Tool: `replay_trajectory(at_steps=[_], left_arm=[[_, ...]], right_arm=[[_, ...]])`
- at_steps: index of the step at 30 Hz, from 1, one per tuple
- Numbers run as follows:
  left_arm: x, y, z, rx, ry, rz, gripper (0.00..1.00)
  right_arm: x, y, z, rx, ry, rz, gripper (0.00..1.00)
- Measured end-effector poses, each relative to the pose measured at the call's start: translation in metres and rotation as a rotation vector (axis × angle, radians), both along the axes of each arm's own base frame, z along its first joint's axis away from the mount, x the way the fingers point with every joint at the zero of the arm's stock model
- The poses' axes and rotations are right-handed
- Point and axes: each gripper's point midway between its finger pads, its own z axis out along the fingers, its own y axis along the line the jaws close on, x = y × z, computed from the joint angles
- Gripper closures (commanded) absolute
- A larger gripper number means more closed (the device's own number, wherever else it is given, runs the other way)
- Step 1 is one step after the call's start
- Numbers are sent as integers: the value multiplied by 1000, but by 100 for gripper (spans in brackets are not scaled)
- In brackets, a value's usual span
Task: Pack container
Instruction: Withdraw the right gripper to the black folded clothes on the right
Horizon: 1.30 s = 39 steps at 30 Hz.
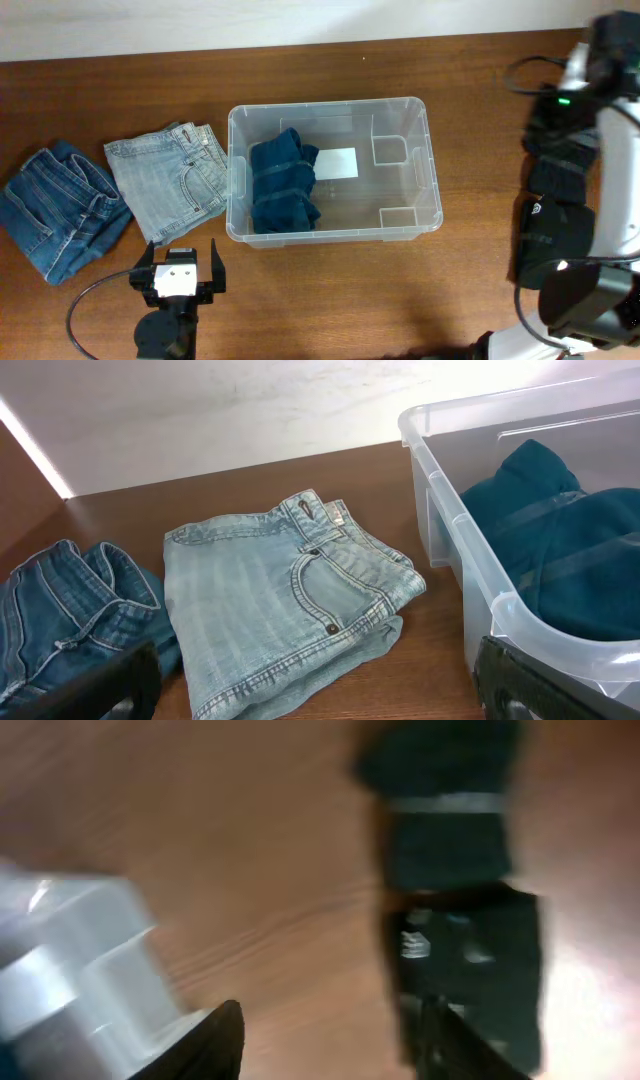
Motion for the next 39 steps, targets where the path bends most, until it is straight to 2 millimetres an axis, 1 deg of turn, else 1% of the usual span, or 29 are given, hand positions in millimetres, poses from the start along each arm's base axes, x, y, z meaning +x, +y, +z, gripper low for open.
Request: replay_trajectory(at_steps=[2,5,6,8,14,17,20,21,22,23,24,26,27,28,30,32,34,36,38,39], left_arm=[[0,0,0,0,0,0,0],[0,0,0,0,0,0,0],[0,0,0,0,0,0,0],[0,0,0,0,0,0,0],[0,0,0,0,0,0,0],[0,0,0,0,0,0,0],[0,0,0,0,0,0,0],[0,0,0,0,0,0,0],[0,0,0,0,0,0,0],[0,0,0,0,0,0,0],[0,0,0,0,0,0,0],[0,0,0,0,0,0,0],[0,0,0,0,0,0,0],[0,0,0,0,0,0,0],[0,0,0,0,0,0,0],[0,0,0,0,0,0,0],[0,0,0,0,0,0,0],[0,0,0,0,0,0,0],[0,0,0,0,0,0,0],[0,0,0,0,0,0,0]], right_arm=[[-13,-29,-1,-13,12,-79,41],[-35,-64,-7,-14,38,-187,39],[-41,-71,-11,-10,49,-214,39],[-60,-88,-24,8,89,-288,39],[-105,-110,-62,93,181,-502,39],[-131,-120,-87,138,225,-618,39],[-149,-125,-111,182,244,-695,39],[-157,-127,-123,201,246,-728,39],[-162,-128,-131,215,249,-747,40],[-174,-126,-144,243,264,-785,40],[-182,-127,-153,261,267,-822,40],[-194,-128,-169,295,249,-889,41],[-202,-129,-179,318,240,-928,45],[-208,-128,-186,341,232,-954,51],[-218,-125,-199,389,211,-1008,66],[-223,-122,-211,434,177,-1047,71],[-220,-120,-218,460,143,-1056,79],[-214,-115,-223,492,111,-1051,85],[-210,-113,-225,504,97,-1044,95],[-208,-112,-225,509,93,-1039,96]])
